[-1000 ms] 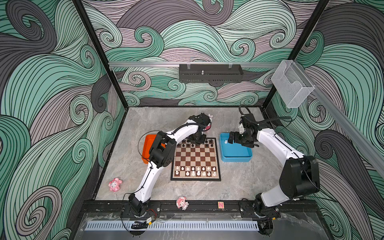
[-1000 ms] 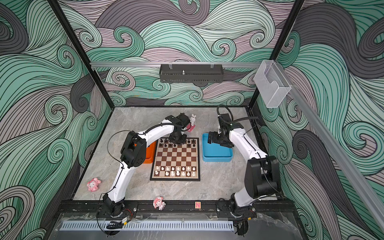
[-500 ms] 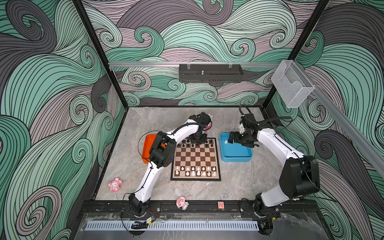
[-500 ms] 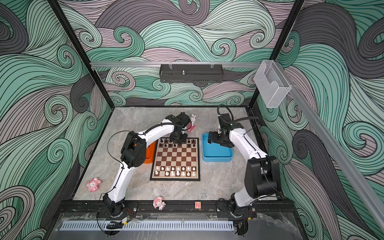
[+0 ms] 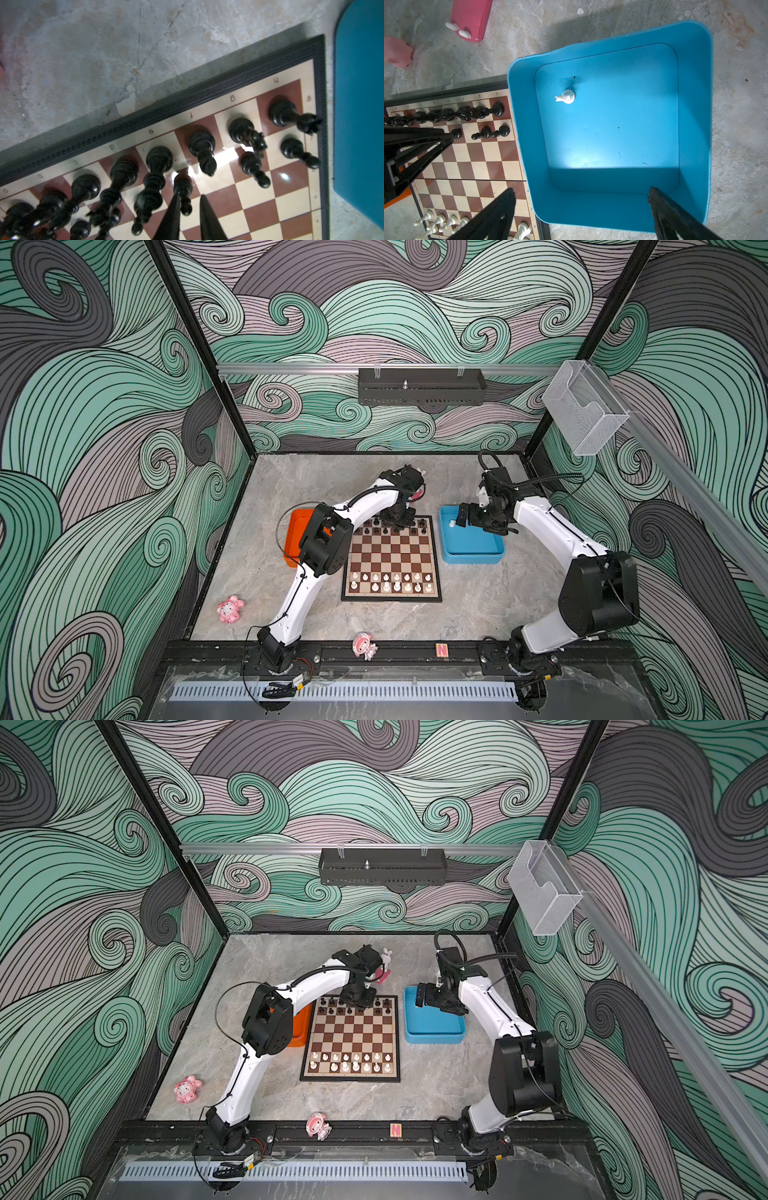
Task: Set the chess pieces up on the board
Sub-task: 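Lower the black pawn into its square in the black pawn row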
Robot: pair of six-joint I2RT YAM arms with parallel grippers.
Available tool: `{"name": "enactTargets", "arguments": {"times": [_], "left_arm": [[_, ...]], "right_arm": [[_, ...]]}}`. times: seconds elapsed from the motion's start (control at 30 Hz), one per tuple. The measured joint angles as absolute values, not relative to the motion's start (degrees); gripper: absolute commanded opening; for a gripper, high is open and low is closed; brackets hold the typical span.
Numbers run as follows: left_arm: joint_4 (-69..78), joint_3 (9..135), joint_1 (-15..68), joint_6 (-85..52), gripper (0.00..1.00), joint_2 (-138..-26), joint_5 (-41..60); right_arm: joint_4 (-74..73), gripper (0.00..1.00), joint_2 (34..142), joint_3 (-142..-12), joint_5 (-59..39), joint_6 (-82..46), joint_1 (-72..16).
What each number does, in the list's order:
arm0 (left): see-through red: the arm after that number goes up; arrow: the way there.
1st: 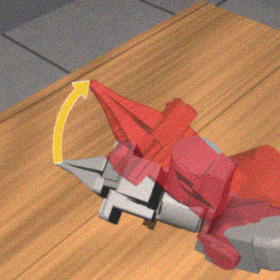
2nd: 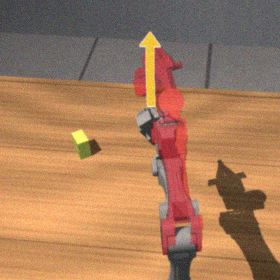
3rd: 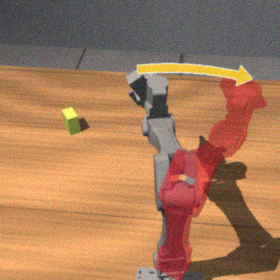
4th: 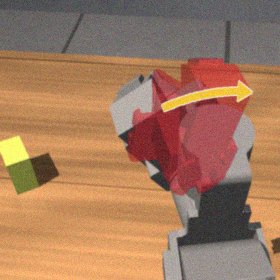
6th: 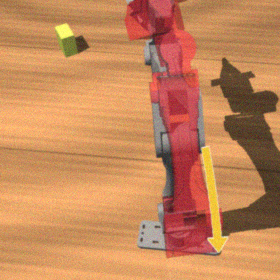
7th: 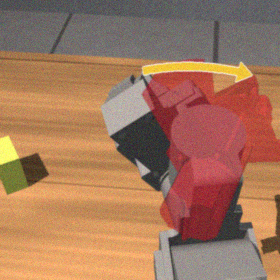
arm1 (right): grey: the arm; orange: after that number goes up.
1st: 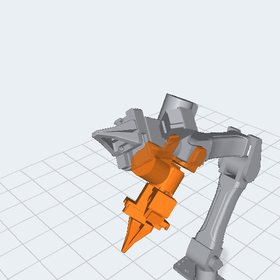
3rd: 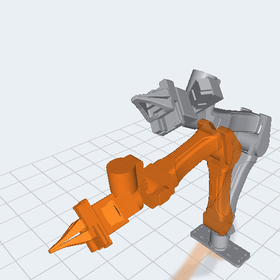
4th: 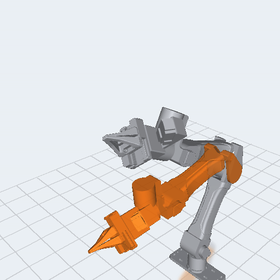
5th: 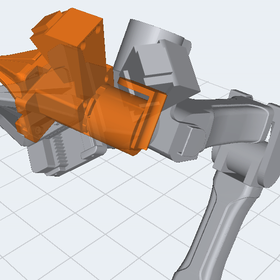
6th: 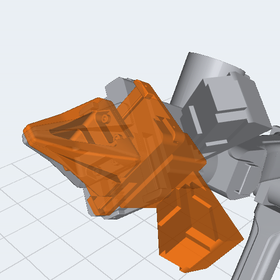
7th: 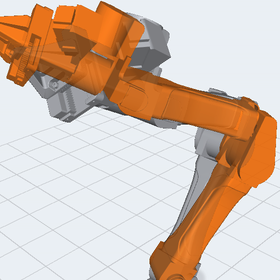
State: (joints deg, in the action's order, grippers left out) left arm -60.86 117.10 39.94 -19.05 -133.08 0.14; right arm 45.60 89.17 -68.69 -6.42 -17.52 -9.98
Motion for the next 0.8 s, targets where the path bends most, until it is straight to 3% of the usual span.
{"name": "enactTargets", "arguments": {"times": [0.8], "left_arm": [[-61.9,116.4,39.9,-19.0,0.22,-133.4,-3.9]], "right_arm": [[45.6,1.0,89.2,-68.7,-6.4,-17.3,-9.7]]}}
